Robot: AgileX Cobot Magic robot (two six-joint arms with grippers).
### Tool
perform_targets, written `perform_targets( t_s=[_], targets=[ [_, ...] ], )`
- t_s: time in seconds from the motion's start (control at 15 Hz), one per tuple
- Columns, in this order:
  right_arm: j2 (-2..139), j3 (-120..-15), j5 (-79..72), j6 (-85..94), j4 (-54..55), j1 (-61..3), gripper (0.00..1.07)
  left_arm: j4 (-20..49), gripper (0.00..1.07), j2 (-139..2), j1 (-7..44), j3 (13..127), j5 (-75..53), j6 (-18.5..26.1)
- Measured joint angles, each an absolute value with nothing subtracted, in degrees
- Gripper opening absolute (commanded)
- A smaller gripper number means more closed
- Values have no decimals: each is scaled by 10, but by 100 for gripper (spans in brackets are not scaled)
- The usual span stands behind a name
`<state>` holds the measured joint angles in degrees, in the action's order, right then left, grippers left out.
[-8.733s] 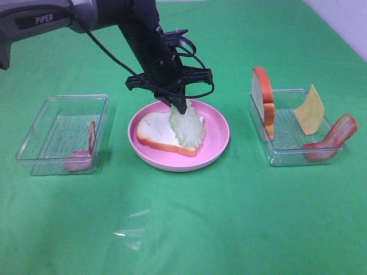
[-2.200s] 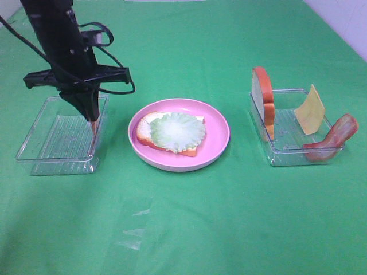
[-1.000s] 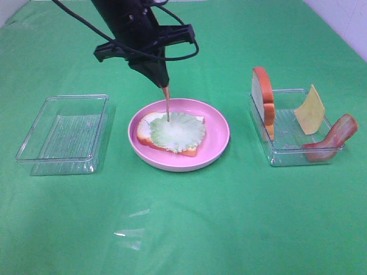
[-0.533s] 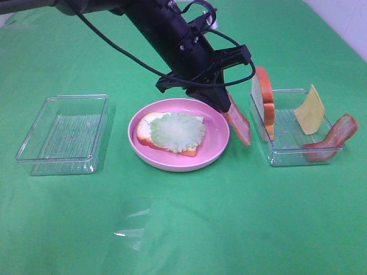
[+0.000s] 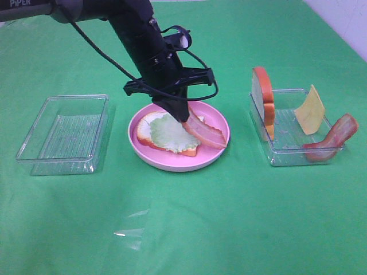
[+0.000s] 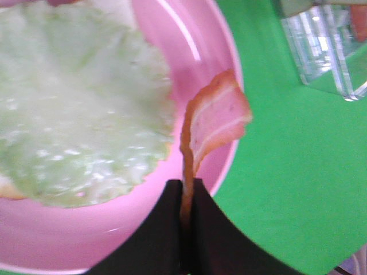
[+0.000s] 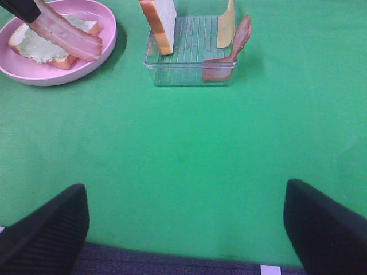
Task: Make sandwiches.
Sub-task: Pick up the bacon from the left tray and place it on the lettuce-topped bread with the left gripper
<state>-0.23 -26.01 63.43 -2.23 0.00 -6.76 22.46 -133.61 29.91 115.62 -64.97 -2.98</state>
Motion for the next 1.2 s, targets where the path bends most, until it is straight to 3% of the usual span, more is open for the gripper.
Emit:
perform_targets(
  t_s=[0.2,0.67,0.8,0.93,1.0,1.07,1.13,1.2],
  targets=[
    [-2,-260,634,-22,0,-68,89,161,0,-1336,295,1156,-653,-42],
    [-2,-260,634,-22,0,-68,89,148,0,-1336,295,1156,-662,-42],
    [-2,-260,634,-22,0,-68,89,137,4,-1336,295,1156,-663,-49],
    [-2,-260,634,-22,0,-68,89,117,28,-1336,295,1157,-663,-69],
    [-2,-260,634,-22,0,-68,89,106,49,-1336,295,1159,-665,-79],
    [-2,-260,634,-22,0,-68,89,99,80,-1336,295,1161,-665,-83],
    [-2,-260,634,-22,0,-68,89,99,94,-1336,295,1161,-666,-85],
    [-2,-260,634,-22,0,-68,89,98,102,-1336,295,1161,-667,-85]
  ],
)
